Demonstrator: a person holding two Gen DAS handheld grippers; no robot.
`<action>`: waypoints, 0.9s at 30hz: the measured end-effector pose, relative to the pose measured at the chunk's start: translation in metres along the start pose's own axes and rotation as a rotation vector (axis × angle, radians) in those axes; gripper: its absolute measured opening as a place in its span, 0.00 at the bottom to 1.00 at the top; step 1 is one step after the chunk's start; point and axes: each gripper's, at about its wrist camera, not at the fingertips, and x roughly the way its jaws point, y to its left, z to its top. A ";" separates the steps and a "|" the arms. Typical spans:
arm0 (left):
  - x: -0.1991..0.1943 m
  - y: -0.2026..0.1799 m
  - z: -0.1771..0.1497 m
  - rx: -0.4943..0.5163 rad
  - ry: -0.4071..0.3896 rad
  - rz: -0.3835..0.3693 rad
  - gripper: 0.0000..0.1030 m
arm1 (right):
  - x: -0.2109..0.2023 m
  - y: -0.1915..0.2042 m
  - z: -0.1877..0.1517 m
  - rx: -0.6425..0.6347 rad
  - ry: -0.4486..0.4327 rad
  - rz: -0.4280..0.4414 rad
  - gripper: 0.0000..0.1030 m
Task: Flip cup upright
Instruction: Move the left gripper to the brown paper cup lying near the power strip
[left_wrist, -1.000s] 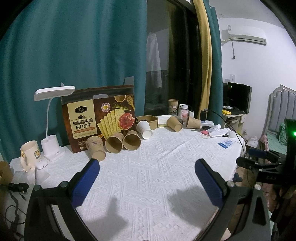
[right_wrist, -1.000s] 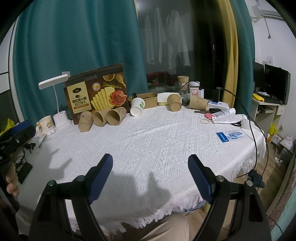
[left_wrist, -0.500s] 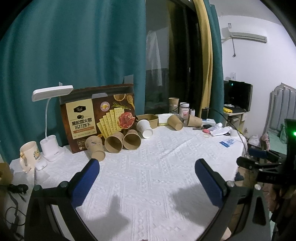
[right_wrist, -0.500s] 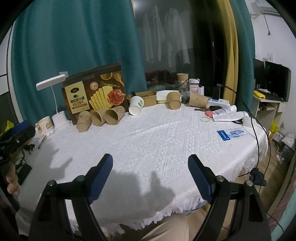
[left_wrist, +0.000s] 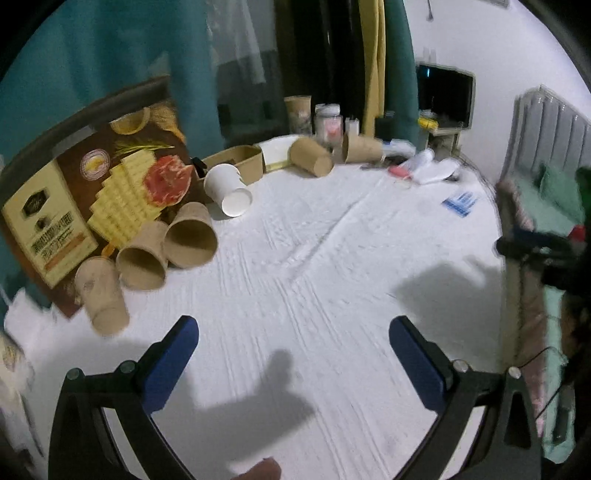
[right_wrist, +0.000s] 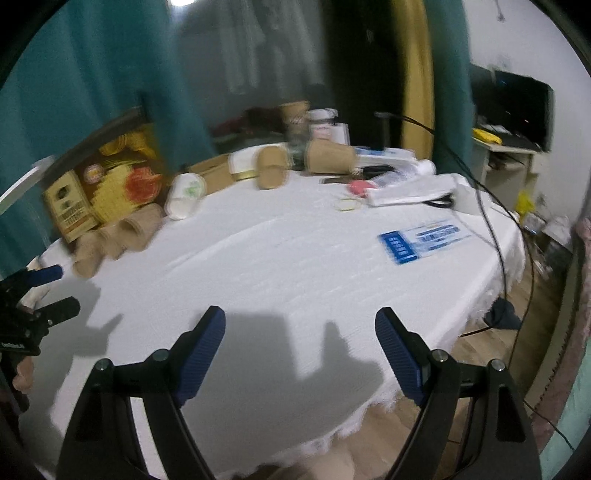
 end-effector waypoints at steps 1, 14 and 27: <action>0.015 0.002 0.012 0.002 0.027 -0.002 1.00 | 0.007 -0.009 0.006 0.004 0.004 -0.013 0.79; 0.137 -0.066 0.156 0.493 0.037 -0.005 1.00 | 0.092 -0.091 0.111 -0.047 0.023 -0.119 0.79; 0.238 -0.161 0.251 0.911 -0.022 -0.006 1.00 | 0.102 -0.121 0.130 -0.046 0.011 -0.164 0.79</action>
